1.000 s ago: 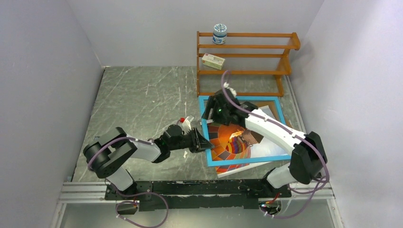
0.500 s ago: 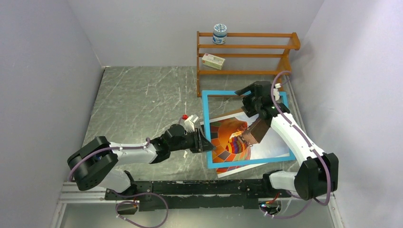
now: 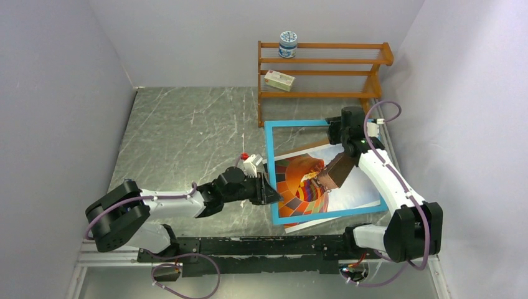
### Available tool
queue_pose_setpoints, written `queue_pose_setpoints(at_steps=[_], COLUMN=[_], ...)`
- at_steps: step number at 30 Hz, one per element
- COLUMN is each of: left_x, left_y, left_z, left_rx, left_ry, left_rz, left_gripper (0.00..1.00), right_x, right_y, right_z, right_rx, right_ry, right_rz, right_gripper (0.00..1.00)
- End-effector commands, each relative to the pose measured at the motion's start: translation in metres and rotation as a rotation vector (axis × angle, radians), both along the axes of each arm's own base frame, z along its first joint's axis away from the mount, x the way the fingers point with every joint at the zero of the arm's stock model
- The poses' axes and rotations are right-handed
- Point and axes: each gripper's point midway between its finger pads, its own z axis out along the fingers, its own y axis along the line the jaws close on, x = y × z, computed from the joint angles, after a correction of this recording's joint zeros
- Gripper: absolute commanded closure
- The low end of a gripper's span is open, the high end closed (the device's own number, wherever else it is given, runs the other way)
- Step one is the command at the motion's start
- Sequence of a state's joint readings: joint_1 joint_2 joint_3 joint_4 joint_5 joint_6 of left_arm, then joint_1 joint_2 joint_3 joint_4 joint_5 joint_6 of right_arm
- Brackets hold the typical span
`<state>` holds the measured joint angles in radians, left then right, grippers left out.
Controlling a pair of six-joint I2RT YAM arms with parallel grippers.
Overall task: Put the photo into the frame
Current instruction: Turn over the photo frame at the center of the board.
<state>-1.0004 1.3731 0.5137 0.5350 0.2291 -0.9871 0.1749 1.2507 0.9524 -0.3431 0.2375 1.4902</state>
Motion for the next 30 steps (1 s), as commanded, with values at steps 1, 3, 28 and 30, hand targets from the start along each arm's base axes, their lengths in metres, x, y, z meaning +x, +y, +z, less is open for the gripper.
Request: queue_pose_setpoints(at_steps=[1,3,28,30], left_x=[0.008,0.007,0.005,0.007], left_y=[0.002,0.003,0.027,0.031], left_z=[0.001,0.002,0.035,0.035], left_rx=[0.05,0.046,0.072,0.085], left_ry=[-0.146,-0.155,-0.303,-0.314], left_rz=[0.005,0.0,0.014,0.03], left_gripper=[0.97,0.98,0.49,0.42], right_x=[0.005,0.001,-0.058,-0.061], right_y=[-0.015,-0.02,-0.021,-0.019], right_z=[0.019,0.026,0.149,0.154], right_rx=[-0.014,-0.016,0.072,0.082], right_ry=[-0.079,-0.091,-0.414,-0.429], right_rz=[-0.07,-0.092,-0.053,-0.043], right_gripper=[0.59,0.67,0.94,0.94])
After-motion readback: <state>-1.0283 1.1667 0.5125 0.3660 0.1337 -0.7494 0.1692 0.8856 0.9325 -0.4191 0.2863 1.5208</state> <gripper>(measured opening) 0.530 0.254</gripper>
